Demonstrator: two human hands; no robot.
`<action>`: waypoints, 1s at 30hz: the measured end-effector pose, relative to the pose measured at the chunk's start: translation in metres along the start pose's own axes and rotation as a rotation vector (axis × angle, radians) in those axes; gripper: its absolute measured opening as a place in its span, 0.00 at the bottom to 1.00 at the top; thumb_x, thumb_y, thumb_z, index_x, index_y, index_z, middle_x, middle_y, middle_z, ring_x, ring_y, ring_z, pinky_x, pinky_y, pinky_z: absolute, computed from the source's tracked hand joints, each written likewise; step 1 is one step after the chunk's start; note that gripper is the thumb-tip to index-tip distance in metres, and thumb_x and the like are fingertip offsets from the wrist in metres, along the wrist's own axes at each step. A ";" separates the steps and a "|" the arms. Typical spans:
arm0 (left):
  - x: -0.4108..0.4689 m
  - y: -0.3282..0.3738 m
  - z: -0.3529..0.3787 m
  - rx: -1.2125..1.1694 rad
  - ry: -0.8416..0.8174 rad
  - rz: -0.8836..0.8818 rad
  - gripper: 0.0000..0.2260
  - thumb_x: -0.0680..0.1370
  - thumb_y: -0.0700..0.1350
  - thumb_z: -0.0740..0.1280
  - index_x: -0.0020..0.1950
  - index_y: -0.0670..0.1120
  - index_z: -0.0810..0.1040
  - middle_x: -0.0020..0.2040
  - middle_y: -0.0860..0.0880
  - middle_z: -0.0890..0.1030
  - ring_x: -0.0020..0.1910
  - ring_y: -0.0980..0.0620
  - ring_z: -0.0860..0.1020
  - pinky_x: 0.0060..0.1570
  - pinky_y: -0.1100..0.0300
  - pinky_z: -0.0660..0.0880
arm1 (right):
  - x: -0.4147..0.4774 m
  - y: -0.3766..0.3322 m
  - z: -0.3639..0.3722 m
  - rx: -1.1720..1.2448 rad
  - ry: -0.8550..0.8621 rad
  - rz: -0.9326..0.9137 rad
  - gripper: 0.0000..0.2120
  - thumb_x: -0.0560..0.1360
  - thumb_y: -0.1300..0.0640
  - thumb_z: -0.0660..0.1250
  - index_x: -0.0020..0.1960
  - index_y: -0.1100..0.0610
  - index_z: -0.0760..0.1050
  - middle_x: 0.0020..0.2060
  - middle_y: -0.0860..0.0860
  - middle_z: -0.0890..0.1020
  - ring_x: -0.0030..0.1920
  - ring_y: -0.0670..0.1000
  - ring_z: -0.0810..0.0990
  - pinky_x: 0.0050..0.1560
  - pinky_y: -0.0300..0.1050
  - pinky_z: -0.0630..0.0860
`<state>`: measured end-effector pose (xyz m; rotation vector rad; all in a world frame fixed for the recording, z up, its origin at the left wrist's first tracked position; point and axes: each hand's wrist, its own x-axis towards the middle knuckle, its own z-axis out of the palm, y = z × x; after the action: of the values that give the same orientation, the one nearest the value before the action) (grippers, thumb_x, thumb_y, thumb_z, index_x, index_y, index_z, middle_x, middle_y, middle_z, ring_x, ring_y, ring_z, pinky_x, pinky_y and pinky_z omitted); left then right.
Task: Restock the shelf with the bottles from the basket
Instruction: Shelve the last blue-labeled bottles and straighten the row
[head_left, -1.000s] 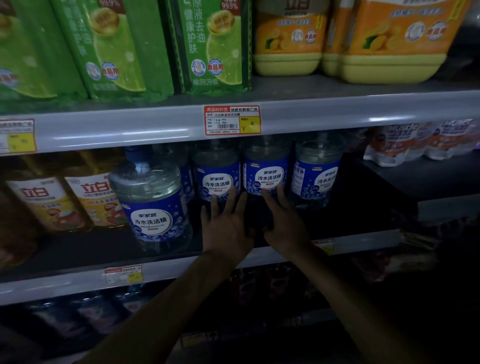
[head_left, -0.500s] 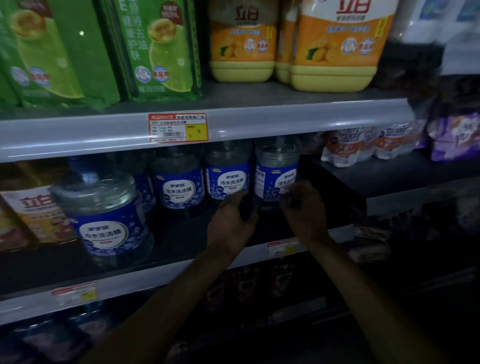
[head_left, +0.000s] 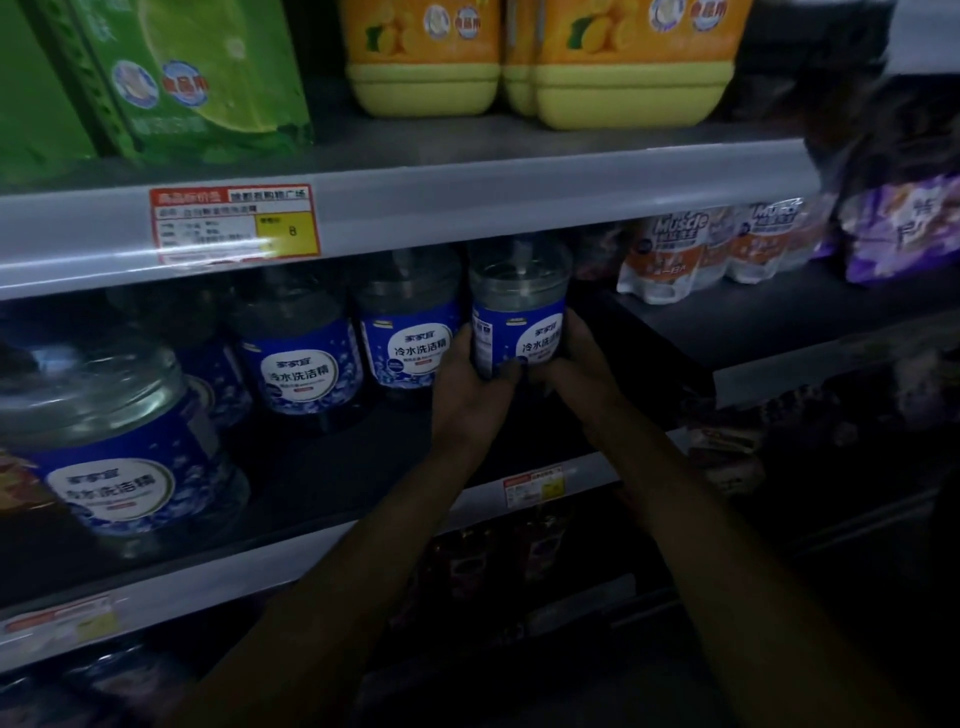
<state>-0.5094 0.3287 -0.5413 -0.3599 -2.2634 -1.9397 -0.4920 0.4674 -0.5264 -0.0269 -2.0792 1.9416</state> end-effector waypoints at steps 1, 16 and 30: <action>0.001 0.000 -0.001 -0.010 0.003 -0.009 0.28 0.74 0.45 0.75 0.73 0.50 0.74 0.66 0.52 0.82 0.64 0.55 0.81 0.65 0.48 0.79 | 0.001 0.001 0.001 0.015 0.001 0.009 0.35 0.67 0.78 0.69 0.71 0.62 0.71 0.59 0.59 0.83 0.50 0.49 0.86 0.40 0.37 0.80; -0.055 0.012 -0.046 -0.109 0.035 -0.012 0.22 0.72 0.43 0.80 0.62 0.44 0.75 0.57 0.54 0.83 0.55 0.64 0.81 0.50 0.66 0.81 | -0.048 0.013 0.022 -0.189 0.178 -0.067 0.56 0.46 0.45 0.88 0.71 0.46 0.69 0.65 0.53 0.77 0.63 0.52 0.80 0.53 0.54 0.84; -0.086 0.004 -0.149 -0.040 0.131 -0.032 0.22 0.71 0.43 0.81 0.61 0.45 0.77 0.57 0.51 0.86 0.56 0.55 0.85 0.53 0.53 0.84 | -0.086 0.004 0.114 -0.271 0.073 -0.115 0.51 0.56 0.47 0.86 0.74 0.42 0.64 0.63 0.42 0.70 0.64 0.49 0.76 0.59 0.54 0.81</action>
<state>-0.4330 0.1747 -0.5359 -0.1958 -2.1641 -1.9648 -0.4367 0.3385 -0.5523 -0.0344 -2.2265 1.5602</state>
